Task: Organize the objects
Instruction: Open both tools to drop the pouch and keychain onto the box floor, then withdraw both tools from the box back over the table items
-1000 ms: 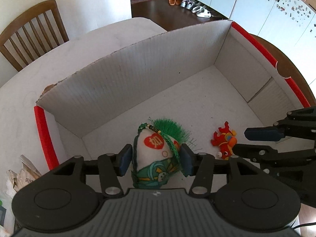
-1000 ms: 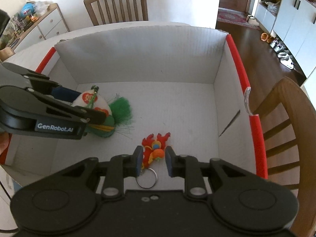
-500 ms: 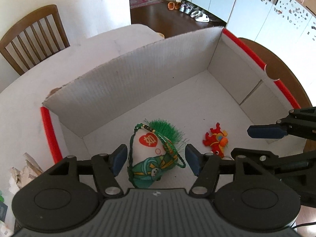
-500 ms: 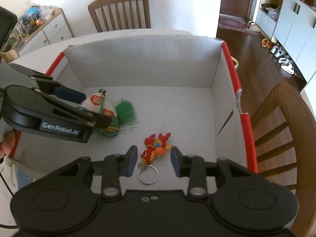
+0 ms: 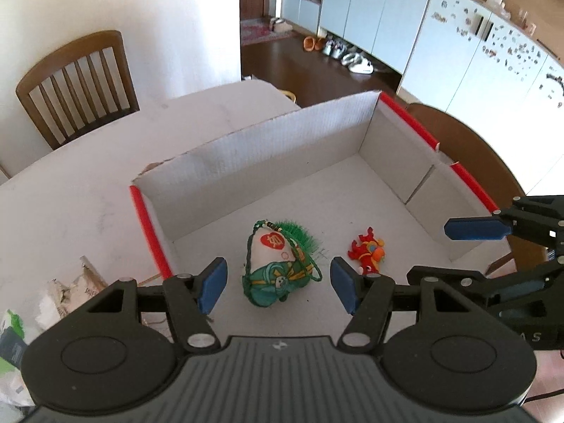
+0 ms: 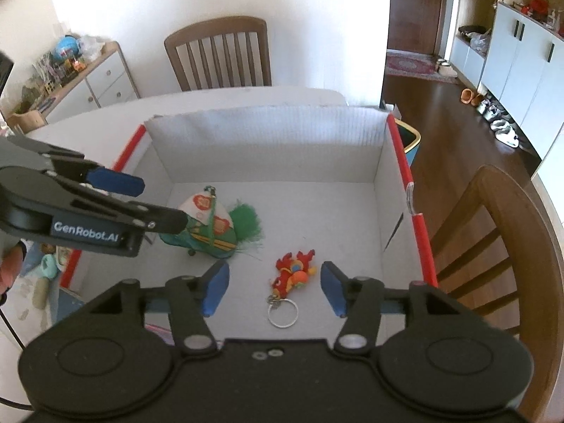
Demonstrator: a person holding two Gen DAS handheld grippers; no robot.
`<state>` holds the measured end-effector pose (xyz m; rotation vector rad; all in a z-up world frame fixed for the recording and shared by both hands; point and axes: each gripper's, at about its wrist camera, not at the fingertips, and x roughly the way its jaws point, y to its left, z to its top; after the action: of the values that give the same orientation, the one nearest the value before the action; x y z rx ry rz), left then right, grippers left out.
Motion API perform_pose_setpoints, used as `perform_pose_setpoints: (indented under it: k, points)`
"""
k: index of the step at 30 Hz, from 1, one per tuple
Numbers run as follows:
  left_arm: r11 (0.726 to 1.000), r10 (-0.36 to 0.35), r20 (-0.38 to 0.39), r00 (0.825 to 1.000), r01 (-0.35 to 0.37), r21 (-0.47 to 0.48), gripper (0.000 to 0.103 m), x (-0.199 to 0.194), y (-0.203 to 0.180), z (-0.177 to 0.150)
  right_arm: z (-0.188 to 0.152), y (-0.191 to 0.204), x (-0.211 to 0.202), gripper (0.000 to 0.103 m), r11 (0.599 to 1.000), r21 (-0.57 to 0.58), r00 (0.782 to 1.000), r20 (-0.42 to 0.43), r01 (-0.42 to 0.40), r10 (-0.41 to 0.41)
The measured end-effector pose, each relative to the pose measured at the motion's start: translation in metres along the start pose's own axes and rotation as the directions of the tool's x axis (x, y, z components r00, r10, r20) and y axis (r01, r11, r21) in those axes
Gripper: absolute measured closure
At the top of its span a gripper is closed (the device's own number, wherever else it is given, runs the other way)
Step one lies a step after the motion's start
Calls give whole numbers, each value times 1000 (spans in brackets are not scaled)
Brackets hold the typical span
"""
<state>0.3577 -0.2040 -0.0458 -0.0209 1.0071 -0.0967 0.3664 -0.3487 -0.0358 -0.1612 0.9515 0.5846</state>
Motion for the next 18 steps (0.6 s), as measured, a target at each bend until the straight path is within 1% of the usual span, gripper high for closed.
perform_pose_setpoints:
  k: [2, 5, 7, 8, 9, 13, 15, 18]
  points:
    - [1000, -10, 17, 1000, 10, 1, 38, -9, 3, -4, 0, 4, -5, 40, 1000, -2, 1000, 11, 4, -4]
    - [1000, -11, 44, 999, 11, 5, 29, -20, 6, -11, 0, 13, -10, 40, 1000, -6, 1000, 21, 17, -17]
    - [1000, -20, 59, 998, 20, 1, 28, -27, 10, -15, 0, 18, -14, 37, 1000, -4, 999, 29, 16, -16]
    - [1000, -25, 64, 998, 25, -4, 28, -30, 12, -17, 0, 22, -16, 32, 1000, -5, 999, 34, 21, -21]
    - [999, -30, 69, 997, 31, -10, 28, -33, 14, -19, -1, 26, -19, 30, 1000, -7, 999, 41, 24, -23]
    - [998, -52, 88, 995, 54, -17, 28, -45, 24, -26, -2, 40, -28, 25, 999, -8, 997, 63, 39, -38]
    - [998, -60, 95, 994, 62, -19, 22, -51, 30, -30, -4, 46, -31, 22, 999, 1, 997, 72, 39, -39]
    - [996, -76, 119, 990, 80, -30, 22, -63, 40, -37, -5, 58, -37, 19, 999, 10, 995, 87, 39, -40]
